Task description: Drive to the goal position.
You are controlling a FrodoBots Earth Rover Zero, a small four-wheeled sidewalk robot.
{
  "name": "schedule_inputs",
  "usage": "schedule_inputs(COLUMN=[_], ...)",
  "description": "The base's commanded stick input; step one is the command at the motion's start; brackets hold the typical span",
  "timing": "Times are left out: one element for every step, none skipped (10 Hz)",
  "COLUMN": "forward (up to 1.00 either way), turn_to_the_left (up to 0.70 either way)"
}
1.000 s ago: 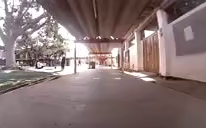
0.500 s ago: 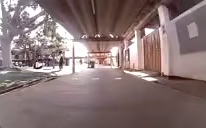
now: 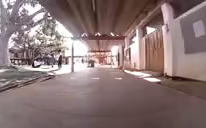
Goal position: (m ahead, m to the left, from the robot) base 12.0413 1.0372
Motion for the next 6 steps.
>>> schedule_inputs(forward=[0.5, 0.5, 0.5, 0.5, 0.5, 0.5], turn_to_the_left=[0.0, 0.0, 0.0, 0.0, 0.0, 0.0])
